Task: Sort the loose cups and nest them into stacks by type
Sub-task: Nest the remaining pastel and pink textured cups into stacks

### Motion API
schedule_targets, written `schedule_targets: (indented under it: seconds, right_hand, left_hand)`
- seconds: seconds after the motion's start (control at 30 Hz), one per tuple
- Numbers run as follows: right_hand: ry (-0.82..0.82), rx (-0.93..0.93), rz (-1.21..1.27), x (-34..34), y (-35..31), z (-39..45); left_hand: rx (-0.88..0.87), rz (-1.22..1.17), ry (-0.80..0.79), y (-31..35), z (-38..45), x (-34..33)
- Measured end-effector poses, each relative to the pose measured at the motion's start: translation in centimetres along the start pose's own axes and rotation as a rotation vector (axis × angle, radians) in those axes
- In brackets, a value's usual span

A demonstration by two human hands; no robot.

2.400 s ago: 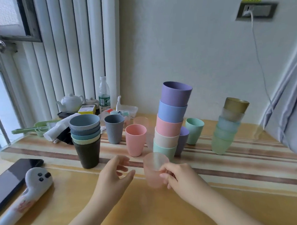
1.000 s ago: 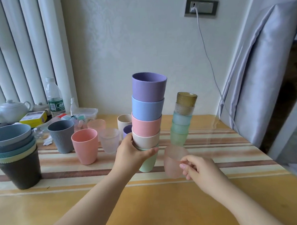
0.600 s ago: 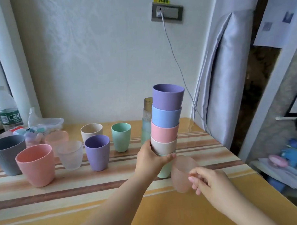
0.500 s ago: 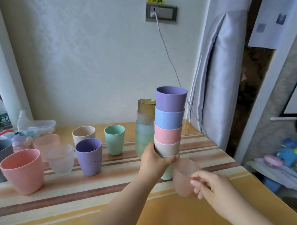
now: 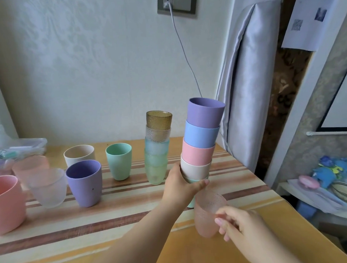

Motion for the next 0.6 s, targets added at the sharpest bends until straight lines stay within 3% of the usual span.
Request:
schedule_targets:
  seconds: [0.4,0.6]
  right_hand:
    - [-0.002,-0.034,0.005,-0.9,-1.1,-0.8]
    - [-0.015,0.049,0.039,-3.2,-4.3,-0.6]
  left_hand:
    - [0.054,-0.010,-0.075,0.0,-1.1,1.0]
    - [-0.002,0.142,0.113,-1.8,-4.9,8.2]
Point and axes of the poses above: each hand's wrist, its own z-axis towards the middle knuckle, its own x-axis out of the back of the hand, y = z × x, the point moved 7 cm from there along z, towards the middle knuckle, and after that the axes turned 1 degree about -z, right-handed, at the moved point
